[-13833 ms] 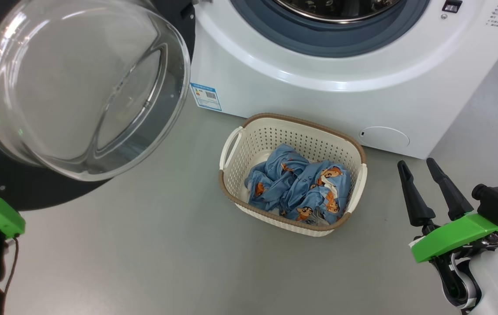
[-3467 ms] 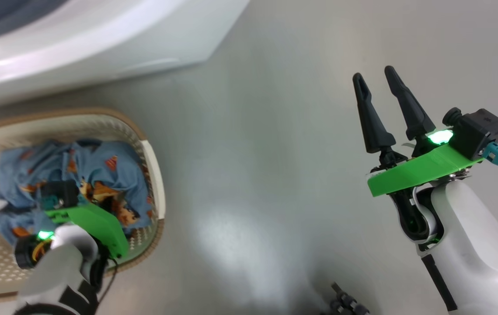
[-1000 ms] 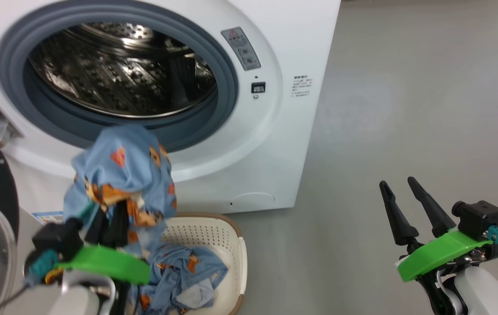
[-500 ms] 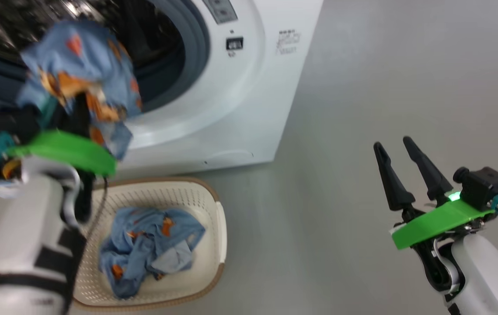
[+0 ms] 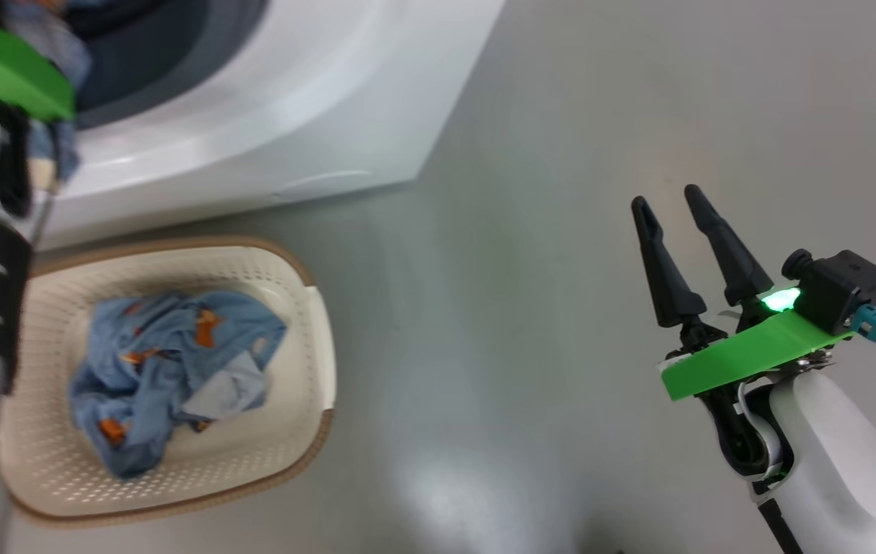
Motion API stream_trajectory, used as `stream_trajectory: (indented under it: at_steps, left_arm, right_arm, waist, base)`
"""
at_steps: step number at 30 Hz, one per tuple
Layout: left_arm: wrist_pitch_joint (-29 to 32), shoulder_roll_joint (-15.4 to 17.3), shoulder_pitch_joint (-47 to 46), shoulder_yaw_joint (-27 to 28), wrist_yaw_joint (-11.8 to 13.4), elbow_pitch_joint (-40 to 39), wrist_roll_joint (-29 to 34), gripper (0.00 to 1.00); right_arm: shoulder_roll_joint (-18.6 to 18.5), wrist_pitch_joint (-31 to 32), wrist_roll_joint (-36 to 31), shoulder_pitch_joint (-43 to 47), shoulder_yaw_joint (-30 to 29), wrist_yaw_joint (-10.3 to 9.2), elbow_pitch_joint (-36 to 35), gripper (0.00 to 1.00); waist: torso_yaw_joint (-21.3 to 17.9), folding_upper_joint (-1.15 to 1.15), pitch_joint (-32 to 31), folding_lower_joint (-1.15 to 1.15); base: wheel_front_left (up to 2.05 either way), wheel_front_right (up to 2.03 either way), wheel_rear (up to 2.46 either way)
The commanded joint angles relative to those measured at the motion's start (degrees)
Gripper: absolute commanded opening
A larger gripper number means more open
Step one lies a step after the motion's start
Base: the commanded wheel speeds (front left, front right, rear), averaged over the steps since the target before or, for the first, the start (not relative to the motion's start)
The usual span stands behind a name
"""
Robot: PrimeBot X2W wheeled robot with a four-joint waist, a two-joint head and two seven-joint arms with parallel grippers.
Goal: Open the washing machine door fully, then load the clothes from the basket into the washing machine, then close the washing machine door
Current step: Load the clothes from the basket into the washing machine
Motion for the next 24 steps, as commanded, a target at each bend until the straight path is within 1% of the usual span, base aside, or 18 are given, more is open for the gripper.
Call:
stream_trajectory:
  at_steps: [1,3,6,8,9,10,11,17,20,24]
  left_arm:
    - [-0.7,2.7,-2.3,1.0,0.0,-1.2,0.8,0.00]
    - [-0.7,3.6,-4.9,1.1,0.2,-2.2,2.2,0.00]
    - [-0.8,4.6,-6.8,2.9,1.2,-7.7,4.6,0.00]
    - [-0.8,4.6,-6.6,4.5,2.1,-10.5,5.8,0.00]
    - [-0.8,4.3,-6.1,5.3,2.4,-10.4,5.9,0.00]
    - [-0.8,3.9,-5.6,5.8,2.6,-9.2,5.7,0.38]
    - [-0.8,3.6,-5.4,6.1,2.8,-7.7,5.7,1.00]
    - [-0.4,1.9,-5.5,5.7,3.6,2.9,6.0,1.00]
    - [-0.5,1.1,-5.5,5.6,3.1,7.0,5.6,1.00]
    - [-0.6,0.3,-4.2,5.9,1.9,9.6,4.8,1.00]
  right_arm:
    - [-0.2,-0.5,-0.5,0.0,1.1,0.25,-1.4,1.00]
    - [0.1,-0.5,-0.5,-0.2,1.0,0.25,-1.5,1.00]
    - [0.4,-0.5,-0.5,-0.4,0.6,0.25,-1.6,1.00]
    - [0.6,-0.5,-0.5,-0.4,0.5,0.25,-1.6,1.00]
    - [0.6,-0.5,-0.5,-0.4,0.4,0.25,-1.5,1.00]
    - [0.7,-0.5,-0.5,-0.3,0.4,0.25,-1.4,1.00]
    - [0.8,-0.5,-0.6,-0.3,0.5,0.25,-1.1,1.00]
    - [0.9,-0.5,-0.5,-0.6,1.2,0.25,-0.2,1.00]
    - [0.6,-0.5,-0.5,-0.6,1.4,0.25,0.1,1.00]
    - [0.3,-0.5,-0.4,-0.6,1.6,0.25,0.4,1.00]
  waist:
    - [-4.5,0.00,4.6,0.00]
    - [-5.2,0.00,5.6,0.00]
    - [-5.7,0.00,6.4,0.00]
    - [-5.9,0.00,6.7,0.00]
    - [-5.9,0.00,6.6,0.00]
    - [-5.9,0.00,6.5,0.00]
    - [-5.8,0.00,6.4,0.00]
    - [-4.9,0.00,5.0,0.00]
    - [-4.3,0.00,3.7,0.00]
    - [-3.3,0.00,1.5,0.00]
  base:
    - [0.00,0.00,0.00]
    - [0.00,0.00,0.00]
    - [0.00,0.00,0.00]
    - [0.00,0.00,0.00]
    - [0.00,0.00,0.00]
    - [0.00,0.00,0.00]
    - [0.00,0.00,0.00]
    - [0.00,0.00,0.00]
    - [0.00,0.00,0.00]
    - [0.00,0.00,0.00]
